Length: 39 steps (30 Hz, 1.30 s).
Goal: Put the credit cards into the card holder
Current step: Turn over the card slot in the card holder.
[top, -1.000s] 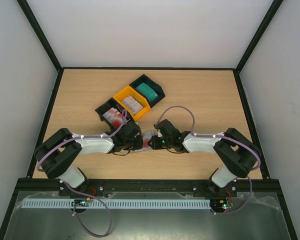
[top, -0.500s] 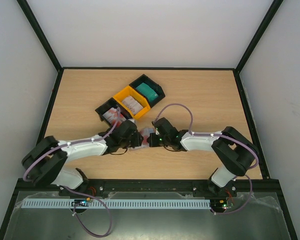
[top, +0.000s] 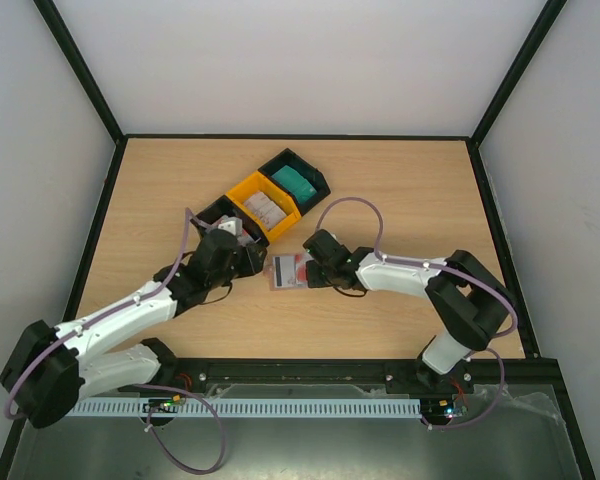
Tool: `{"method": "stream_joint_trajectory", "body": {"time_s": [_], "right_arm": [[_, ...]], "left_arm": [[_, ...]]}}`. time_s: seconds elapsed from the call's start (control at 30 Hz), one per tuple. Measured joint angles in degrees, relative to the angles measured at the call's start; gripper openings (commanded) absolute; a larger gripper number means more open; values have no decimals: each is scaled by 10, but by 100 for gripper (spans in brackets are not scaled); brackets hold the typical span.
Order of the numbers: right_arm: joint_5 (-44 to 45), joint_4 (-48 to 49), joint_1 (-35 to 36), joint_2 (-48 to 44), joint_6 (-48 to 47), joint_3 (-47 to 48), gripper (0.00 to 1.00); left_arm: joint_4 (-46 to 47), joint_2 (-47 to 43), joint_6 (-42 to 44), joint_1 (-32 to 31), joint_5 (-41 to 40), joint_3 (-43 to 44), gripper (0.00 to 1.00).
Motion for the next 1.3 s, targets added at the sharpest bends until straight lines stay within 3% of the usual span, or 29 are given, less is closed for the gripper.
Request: {"method": "stream_joint_trajectory", "body": {"time_s": [0.47,0.87,0.97,1.13,1.3], "right_arm": [[-2,-48,0,45,14,63,28],[-49,-24,1,31,61,56,28],[-60,-5,1,25,75,45,28],[-65,18,1,24,91,30,29],[-63,40,1,27,97,15,28]], "left_arm": [[-72,-80,26,49,42,-23,54],[-80,-57,31,49,81,-28,53],[-69,-46,30,50,95,-32,48],[0,-10,26,51,158,-50,30],[67,55,16,49,204,-57,28]]}}
